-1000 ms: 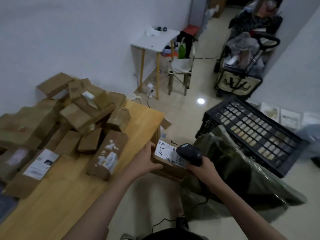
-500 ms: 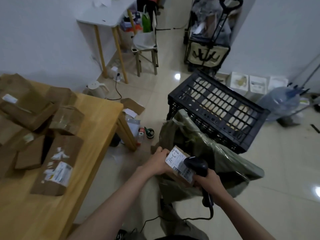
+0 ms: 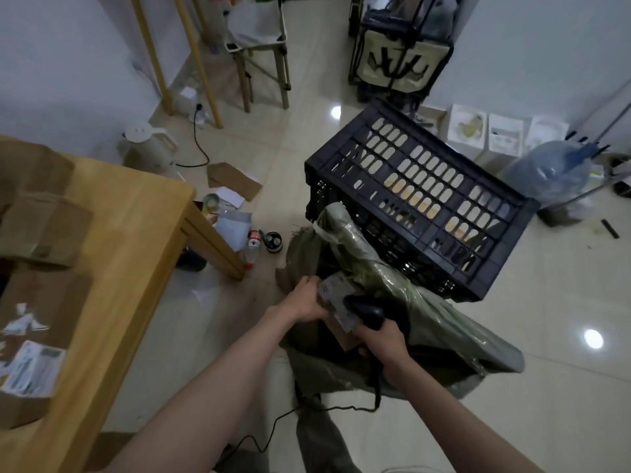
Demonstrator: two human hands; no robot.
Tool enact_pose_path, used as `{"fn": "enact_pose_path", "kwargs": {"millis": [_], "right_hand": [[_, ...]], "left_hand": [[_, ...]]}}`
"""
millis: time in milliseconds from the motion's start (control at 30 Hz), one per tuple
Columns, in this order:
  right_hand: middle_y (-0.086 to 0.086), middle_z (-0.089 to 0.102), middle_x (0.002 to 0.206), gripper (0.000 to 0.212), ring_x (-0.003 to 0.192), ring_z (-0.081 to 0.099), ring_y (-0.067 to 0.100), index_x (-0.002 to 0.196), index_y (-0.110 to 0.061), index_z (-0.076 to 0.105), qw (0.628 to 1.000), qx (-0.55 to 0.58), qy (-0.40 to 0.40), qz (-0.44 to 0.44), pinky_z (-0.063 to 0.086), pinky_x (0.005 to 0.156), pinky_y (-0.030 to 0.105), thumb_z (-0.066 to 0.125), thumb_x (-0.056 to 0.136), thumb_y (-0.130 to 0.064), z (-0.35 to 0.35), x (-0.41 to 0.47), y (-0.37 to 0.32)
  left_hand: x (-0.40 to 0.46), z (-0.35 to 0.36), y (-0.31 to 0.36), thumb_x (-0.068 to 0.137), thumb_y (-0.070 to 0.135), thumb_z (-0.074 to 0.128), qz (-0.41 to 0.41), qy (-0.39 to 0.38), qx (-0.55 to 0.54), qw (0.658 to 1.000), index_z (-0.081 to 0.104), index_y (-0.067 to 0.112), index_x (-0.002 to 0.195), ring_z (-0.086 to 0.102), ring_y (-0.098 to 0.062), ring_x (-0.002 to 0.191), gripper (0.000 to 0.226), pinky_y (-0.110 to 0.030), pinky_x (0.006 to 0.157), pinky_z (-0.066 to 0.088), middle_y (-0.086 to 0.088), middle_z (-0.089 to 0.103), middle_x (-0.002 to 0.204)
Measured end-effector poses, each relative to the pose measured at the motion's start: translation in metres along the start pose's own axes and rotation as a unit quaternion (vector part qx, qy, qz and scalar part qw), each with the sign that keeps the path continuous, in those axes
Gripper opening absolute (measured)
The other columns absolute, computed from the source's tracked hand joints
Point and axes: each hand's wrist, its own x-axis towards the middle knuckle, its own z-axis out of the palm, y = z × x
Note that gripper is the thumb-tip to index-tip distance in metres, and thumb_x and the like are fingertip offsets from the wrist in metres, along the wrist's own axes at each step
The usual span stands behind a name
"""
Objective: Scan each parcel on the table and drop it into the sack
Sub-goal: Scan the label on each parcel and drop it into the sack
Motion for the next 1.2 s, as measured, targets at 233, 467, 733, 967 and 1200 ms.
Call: {"fn": "enact_pose_path", "kwargs": {"millis": [233, 467, 733, 967, 1200], "right_hand": [[0.015, 0.068, 0.077, 0.019, 0.067, 0.065, 0.029, 0.098, -0.005, 0.071, 0.995, -0.048, -0.083, -0.019, 0.058, 0.07, 0.047, 0.076, 0.081, -0.011, 0.02, 0.018, -0.015], [0.016, 0.069, 0.099, 0.025, 0.078, 0.066, 0.025, 0.109, -0.008, 0.066, 0.992, -0.082, -0.087, -0.034, 0.061, 0.066, 0.038, 0.073, 0.085, -0.009, 0.025, -0.006, -0.043], [0.016, 0.068, 0.103, 0.026, 0.093, 0.067, 0.03, 0.112, -0.011, 0.064, 0.98, -0.137, -0.115, -0.091, 0.063, 0.068, 0.04, 0.073, 0.087, -0.011, 0.054, -0.056, -0.102], [0.013, 0.069, 0.088, 0.009, 0.077, 0.07, 0.027, 0.096, -0.008, 0.064, 0.946, -0.213, -0.164, -0.181, 0.062, 0.062, 0.034, 0.07, 0.088, -0.011, 0.124, -0.125, -0.155], [0.02, 0.069, 0.088, 0.014, 0.085, 0.071, 0.034, 0.098, -0.006, 0.068, 0.896, -0.275, -0.22, -0.271, 0.063, 0.075, 0.051, 0.066, 0.088, -0.016, 0.208, -0.211, -0.175]], "left_hand": [[0.009, -0.011, -0.023, 0.075, 0.02, 0.081, -0.018, 0.023, 0.044, 0.999, 0.033, 0.007, 0.148, 0.037, -0.032, 0.137, 0.088, -0.036, 0.112, 0.035, -0.013, 0.031, 0.149], [-0.03, -0.042, -0.042, 0.077, 0.02, 0.08, -0.025, 0.036, 0.069, 0.997, 0.04, 0.016, 0.145, 0.043, -0.025, 0.132, 0.078, -0.032, 0.101, 0.041, -0.006, 0.038, 0.147], [-0.114, -0.09, -0.059, 0.077, 0.024, 0.08, -0.033, 0.115, 0.098, 0.988, 0.046, 0.019, 0.14, 0.049, -0.024, 0.125, 0.071, -0.039, 0.102, 0.047, -0.003, 0.043, 0.14], [-0.227, -0.133, -0.109, 0.078, 0.026, 0.075, -0.082, 0.203, 0.112, 0.969, 0.047, 0.02, 0.136, 0.054, -0.024, 0.116, 0.065, -0.039, 0.091, 0.05, -0.002, 0.045, 0.133], [-0.342, -0.152, -0.184, 0.082, 0.021, 0.073, -0.142, 0.278, 0.085, 0.946, 0.042, 0.021, 0.144, 0.053, -0.023, 0.118, 0.069, -0.033, 0.083, 0.047, -0.001, 0.04, 0.144]]}}
